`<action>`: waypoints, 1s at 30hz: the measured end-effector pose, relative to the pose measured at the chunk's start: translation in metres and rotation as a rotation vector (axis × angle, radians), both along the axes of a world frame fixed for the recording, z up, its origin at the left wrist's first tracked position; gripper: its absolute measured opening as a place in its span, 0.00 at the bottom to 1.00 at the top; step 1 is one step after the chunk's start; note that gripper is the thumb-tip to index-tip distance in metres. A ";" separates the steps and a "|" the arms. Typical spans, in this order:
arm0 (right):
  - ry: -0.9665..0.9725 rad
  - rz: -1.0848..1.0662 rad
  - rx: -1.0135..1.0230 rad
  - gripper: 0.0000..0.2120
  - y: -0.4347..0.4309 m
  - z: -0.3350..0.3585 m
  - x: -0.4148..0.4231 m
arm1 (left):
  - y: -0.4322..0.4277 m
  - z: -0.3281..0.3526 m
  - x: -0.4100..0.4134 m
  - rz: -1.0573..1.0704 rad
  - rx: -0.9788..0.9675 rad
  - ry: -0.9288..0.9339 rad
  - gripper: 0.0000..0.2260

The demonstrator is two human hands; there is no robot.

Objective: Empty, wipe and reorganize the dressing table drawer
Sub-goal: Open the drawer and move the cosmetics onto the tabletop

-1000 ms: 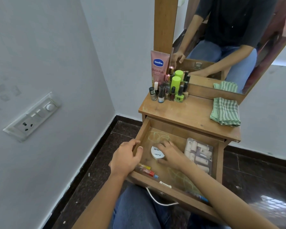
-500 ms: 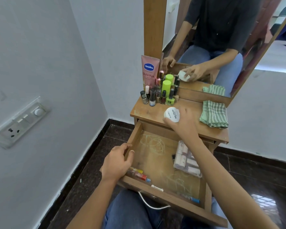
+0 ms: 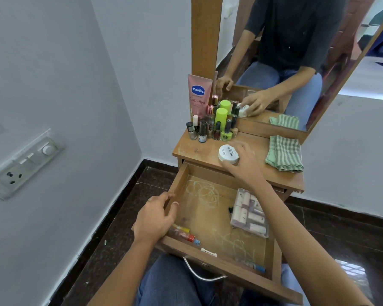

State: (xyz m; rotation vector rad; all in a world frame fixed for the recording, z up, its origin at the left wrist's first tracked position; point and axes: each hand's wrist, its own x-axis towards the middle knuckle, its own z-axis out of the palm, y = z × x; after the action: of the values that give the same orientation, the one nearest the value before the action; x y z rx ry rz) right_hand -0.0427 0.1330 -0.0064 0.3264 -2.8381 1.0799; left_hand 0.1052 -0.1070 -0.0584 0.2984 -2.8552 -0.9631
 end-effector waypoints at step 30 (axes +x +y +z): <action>0.075 0.220 0.395 0.10 -0.016 -0.048 0.067 | 0.001 0.002 0.001 -0.004 0.005 0.014 0.15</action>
State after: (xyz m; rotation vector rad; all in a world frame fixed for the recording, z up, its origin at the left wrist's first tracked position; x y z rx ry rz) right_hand 0.0242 0.1175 -0.0545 0.7052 -2.9823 0.5068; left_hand 0.1059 -0.1063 -0.0567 0.2852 -2.8425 -0.9701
